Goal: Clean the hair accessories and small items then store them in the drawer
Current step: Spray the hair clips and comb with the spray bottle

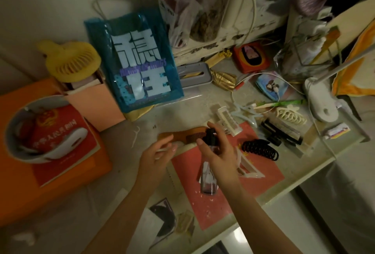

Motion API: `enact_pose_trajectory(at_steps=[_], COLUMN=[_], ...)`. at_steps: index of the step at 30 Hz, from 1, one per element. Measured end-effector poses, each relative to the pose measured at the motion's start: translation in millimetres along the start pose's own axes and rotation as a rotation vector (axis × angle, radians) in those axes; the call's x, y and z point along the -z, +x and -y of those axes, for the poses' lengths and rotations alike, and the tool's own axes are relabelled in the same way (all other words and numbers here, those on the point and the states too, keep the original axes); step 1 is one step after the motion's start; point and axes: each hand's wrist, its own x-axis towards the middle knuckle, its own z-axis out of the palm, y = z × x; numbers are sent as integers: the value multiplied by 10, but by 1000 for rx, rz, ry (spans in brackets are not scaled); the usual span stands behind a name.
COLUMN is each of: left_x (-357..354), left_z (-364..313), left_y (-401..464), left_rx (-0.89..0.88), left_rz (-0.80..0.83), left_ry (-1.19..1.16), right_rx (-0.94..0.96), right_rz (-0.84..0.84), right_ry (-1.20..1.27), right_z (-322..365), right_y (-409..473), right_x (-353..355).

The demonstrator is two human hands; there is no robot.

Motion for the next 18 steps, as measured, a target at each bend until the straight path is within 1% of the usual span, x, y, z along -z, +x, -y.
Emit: enact_pose_trajectory(at_steps=[3,7,10,12,14,18], left_x=[174,464,707,827,920,1007], left_z=[-11,-11,45,118,208,351], left_y=[-225,-544,-809,-992,-1154,-1417], left_rx=[-20,70,119,132,110,123], left_rz=[-73,-217,-317,-388,-464,-498], left_ry=[-21,-134,-123,-71,42,315], right_rx=[30,53,64,73,106,158], right_rz=[74,200,317,411,486,567], right_ry=[-71,-87,-124,-157,-200,-298], right_z=[108,257,282,289,262,110], right_y=[-113,-308,-421,-470,-504,-558], right_x=[-81,-278,-492,-656,-824,-1125])
